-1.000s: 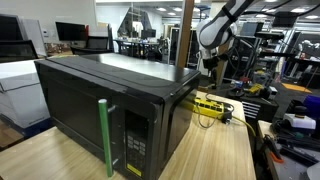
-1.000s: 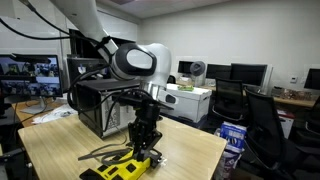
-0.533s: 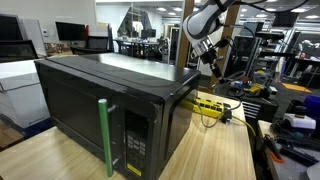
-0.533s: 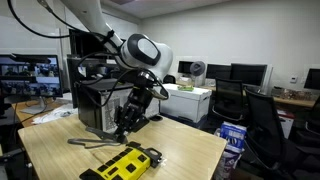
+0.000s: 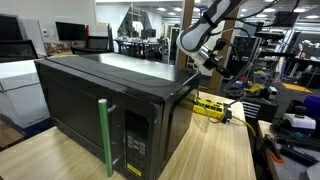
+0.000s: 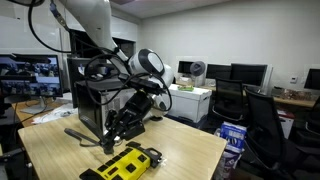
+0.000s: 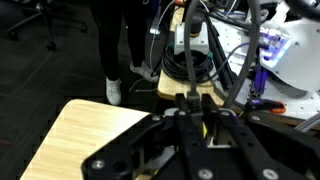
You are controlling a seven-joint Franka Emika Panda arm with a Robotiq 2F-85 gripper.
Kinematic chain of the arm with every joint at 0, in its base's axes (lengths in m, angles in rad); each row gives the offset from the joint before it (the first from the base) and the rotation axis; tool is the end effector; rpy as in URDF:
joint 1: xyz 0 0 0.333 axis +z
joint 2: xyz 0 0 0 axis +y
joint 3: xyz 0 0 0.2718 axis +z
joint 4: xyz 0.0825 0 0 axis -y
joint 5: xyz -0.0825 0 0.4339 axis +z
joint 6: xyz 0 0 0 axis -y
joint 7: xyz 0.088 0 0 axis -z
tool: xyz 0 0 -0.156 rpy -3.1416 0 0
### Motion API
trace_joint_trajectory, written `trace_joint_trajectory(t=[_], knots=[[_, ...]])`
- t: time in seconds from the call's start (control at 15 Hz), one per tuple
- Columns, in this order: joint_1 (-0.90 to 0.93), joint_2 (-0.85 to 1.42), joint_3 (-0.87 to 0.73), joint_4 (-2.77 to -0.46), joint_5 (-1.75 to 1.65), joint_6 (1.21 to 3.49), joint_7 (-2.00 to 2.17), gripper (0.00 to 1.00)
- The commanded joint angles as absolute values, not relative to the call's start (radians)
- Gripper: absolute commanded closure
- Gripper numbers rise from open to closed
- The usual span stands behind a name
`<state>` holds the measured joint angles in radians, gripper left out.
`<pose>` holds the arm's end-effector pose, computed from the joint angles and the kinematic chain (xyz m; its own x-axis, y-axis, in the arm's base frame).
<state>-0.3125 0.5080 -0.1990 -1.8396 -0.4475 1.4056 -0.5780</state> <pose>0.4084 -0.3195 0.1461 0.4677 0.1493 -0.8712 0.1378 -0.9859 -0.0950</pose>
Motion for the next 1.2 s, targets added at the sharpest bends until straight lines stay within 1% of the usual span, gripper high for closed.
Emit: trace_joint_trajectory(t=[0.0, 0.27, 0.6, 1.13], knots=[[-0.31, 0.606, -0.195, -1.768, -0.542, 1.272, -0.594, 0.95], [-0.315, 0.679, -0.17, -1.718, -0.588, 1.213, -0.59, 0.95], [-0.317, 0.727, -0.154, -1.676, -0.587, 1.249, -0.548, 0.95], [-0.309, 0.749, -0.155, -1.679, -0.573, 1.29, -0.396, 0.95]])
